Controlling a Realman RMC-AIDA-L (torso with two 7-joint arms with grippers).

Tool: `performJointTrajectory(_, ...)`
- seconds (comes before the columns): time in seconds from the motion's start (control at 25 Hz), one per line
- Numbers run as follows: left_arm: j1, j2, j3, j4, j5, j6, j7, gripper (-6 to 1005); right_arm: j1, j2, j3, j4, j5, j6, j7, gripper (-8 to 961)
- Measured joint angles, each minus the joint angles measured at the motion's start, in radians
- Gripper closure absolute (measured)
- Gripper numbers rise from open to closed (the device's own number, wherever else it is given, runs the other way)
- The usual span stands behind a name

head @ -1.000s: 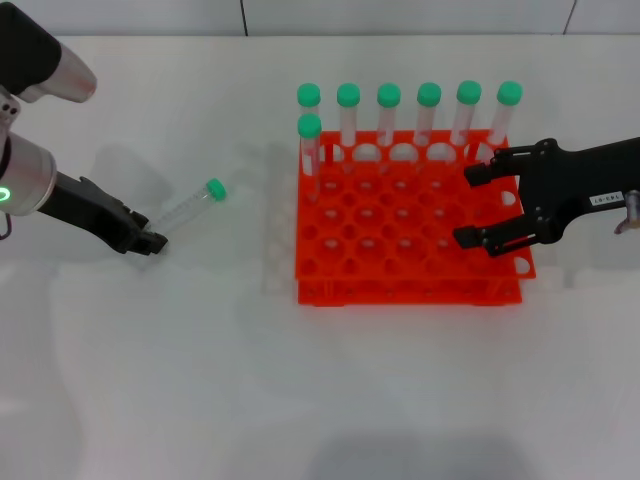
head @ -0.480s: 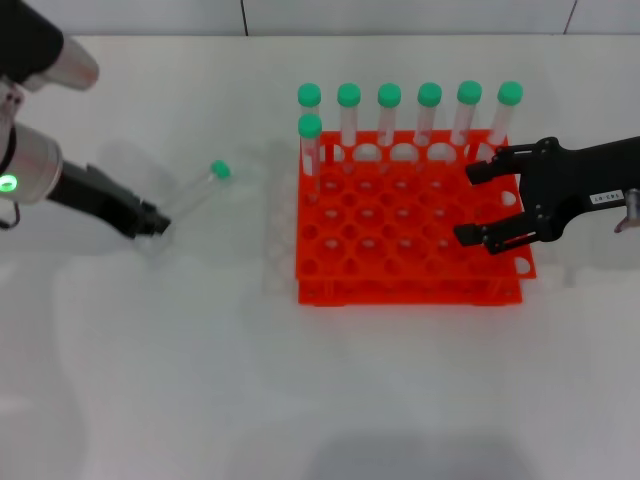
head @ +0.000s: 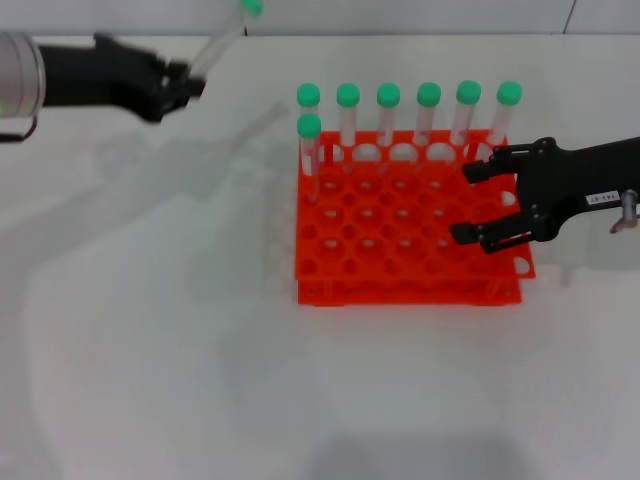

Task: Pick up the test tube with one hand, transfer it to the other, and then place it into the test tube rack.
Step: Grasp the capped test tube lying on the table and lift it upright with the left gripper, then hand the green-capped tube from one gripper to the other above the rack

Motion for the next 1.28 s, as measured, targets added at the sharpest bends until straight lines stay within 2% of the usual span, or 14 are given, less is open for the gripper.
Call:
performJointTrajectory(0.16,0.025,0.005,-0.033,-0.065,-0.240,-0.004,0.171,796,0.001,0.012,0.000,0.000,0.000,0.009,-0.001,83)
performJointTrajectory(0.28,-0.001,0.038,-0.048,-0.200,-0.384,0.019,0.265,794,0.002,0.023,0.000,0.000,0.002,0.022,-0.003,83)
performJointTrajectory(0.36,-0.045,0.066,-0.046,-0.317,-0.416,0.032,0.293,793,0.004,0.031,0.000,0.000,0.002,0.026,-0.004,83)
performJointTrajectory(0.4,-0.045,0.066,-0.046,-0.317,-0.416,0.032,0.293,792,0.006,0.036,0.000,0.000,0.002,0.027,-0.007,83)
performJointTrajectory(0.44,-0.106,0.090,-0.044,-0.429,-0.418,0.037,0.317,792,0.007,0.039,-0.001,0.000,0.002,0.027,-0.011,83)
performJointTrajectory(0.6,-0.182,0.115,-0.037,-0.550,-0.400,0.060,0.345,789,0.010,0.048,-0.004,-0.009,0.004,0.028,-0.017,83)
performJointTrajectory(0.92,-0.281,0.108,0.006,-0.623,-0.318,0.137,0.358,784,0.005,0.049,-0.003,-0.012,0.043,0.012,-0.012,83)
performJointTrajectory(1.28,-0.309,0.077,0.022,-0.663,-0.235,0.077,0.356,779,-0.001,0.048,0.007,-0.010,0.073,0.021,0.003,83)
